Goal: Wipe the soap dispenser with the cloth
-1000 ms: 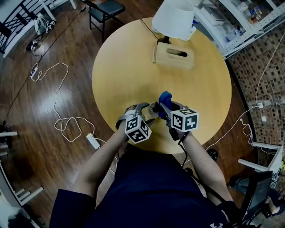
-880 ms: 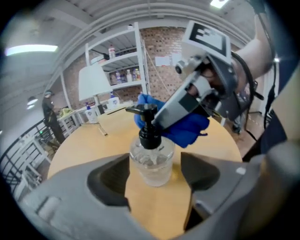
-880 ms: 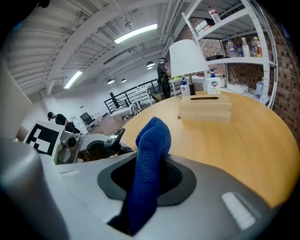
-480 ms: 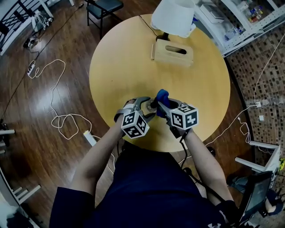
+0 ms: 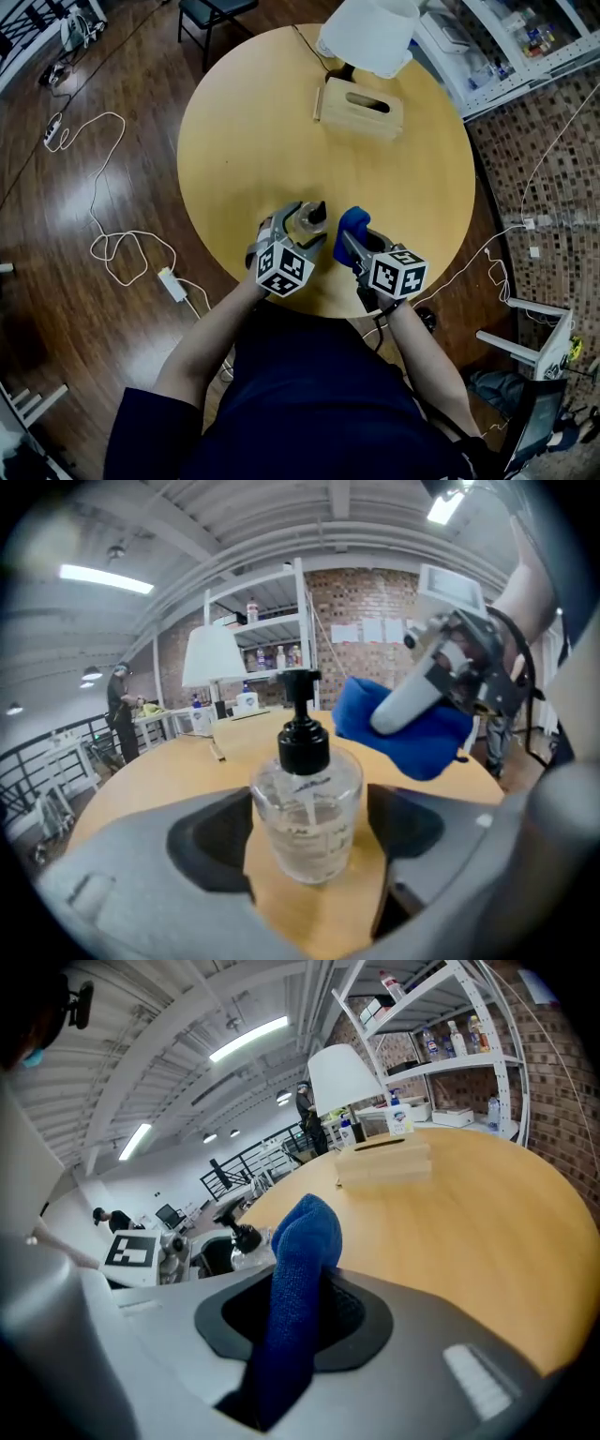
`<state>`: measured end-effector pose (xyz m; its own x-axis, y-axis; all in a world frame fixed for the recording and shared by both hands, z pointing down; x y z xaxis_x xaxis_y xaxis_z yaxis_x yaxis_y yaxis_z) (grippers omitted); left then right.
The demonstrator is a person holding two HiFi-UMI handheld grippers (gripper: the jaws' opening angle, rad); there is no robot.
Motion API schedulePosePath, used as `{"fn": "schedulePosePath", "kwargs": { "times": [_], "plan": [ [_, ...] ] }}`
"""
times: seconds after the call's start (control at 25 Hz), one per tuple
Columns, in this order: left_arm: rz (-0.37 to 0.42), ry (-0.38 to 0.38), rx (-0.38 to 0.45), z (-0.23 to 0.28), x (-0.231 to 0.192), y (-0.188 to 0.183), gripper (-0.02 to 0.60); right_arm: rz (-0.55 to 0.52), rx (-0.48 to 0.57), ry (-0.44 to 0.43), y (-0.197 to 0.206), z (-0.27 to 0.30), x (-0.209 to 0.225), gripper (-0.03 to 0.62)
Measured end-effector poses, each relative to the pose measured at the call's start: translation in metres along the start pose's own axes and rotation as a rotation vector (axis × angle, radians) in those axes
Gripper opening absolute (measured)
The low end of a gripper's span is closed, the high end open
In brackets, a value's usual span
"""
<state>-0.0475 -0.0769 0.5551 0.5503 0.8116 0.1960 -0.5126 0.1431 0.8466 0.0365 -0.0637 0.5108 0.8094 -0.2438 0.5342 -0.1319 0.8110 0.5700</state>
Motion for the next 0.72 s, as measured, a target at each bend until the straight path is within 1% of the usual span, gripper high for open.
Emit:
{"fn": "schedulePosePath", "kwargs": {
  "times": [0.04, 0.12, 0.2, 0.28, 0.32, 0.36, 0.4, 0.44, 0.52, 0.56, 0.6, 0.68, 0.72],
  "plan": [
    [-0.022, -0.004, 0.008, 0.005, -0.001, -0.001, 0.382, 0.004, -0.017, 0.012, 0.008, -0.004, 0.005, 0.097],
    [-0.046, 0.012, 0.028, 0.012, -0.003, -0.004, 0.378, 0.016, -0.040, 0.040, 0.020, -0.009, 0.014, 0.097],
    [-0.040, 0.046, 0.038, 0.016, -0.004, -0.005, 0.364, 0.025, -0.046, 0.056, 0.028, -0.010, 0.020, 0.097],
    [-0.025, 0.079, 0.024, 0.015, -0.004, -0.002, 0.364, 0.030, -0.042, 0.055, 0.033, -0.010, 0.022, 0.097],
    [-0.034, 0.092, 0.012, 0.014, -0.004, -0.001, 0.362, 0.032, -0.036, 0.052, 0.034, -0.011, 0.022, 0.097],
    [-0.065, 0.102, 0.005, 0.010, -0.005, -0.002, 0.361, 0.034, -0.028, 0.051, 0.034, -0.013, 0.022, 0.097],
    [-0.121, 0.108, 0.009, 0.005, -0.009, -0.007, 0.360, 0.032, -0.015, 0.053, 0.031, -0.016, 0.023, 0.097],
    [-0.198, 0.113, 0.028, -0.003, -0.014, -0.017, 0.360, 0.026, 0.001, 0.056, 0.026, -0.020, 0.024, 0.097],
    [-0.357, 0.131, 0.102, -0.025, -0.030, -0.045, 0.360, 0.019, 0.050, 0.046, 0.012, -0.024, 0.022, 0.097],
    [-0.413, 0.146, 0.148, -0.039, -0.040, -0.058, 0.360, 0.029, 0.084, 0.021, 0.004, -0.024, 0.015, 0.097],
    [-0.451, 0.162, 0.193, -0.054, -0.050, -0.070, 0.360, 0.044, 0.121, -0.021, -0.004, -0.023, 0.003, 0.096],
    [-0.489, 0.205, 0.284, -0.083, -0.061, -0.095, 0.360, 0.058, 0.187, -0.136, -0.026, -0.028, -0.027, 0.095],
    [-0.492, 0.231, 0.325, -0.096, -0.062, -0.107, 0.360, 0.055, 0.219, -0.197, -0.042, -0.033, -0.043, 0.095]
  ]
}}
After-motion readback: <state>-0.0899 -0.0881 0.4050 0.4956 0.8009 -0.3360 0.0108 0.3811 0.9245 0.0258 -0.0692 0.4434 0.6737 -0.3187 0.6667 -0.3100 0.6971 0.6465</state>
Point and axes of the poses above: the fingertips, and each gripper's own axes: z forward along the fingers, x to its right, y out of its underside, the point moved 2 cm from there along -z, backward along the fingers, and after that the axes turned 9 degrees about z, right-handed, at the moved point
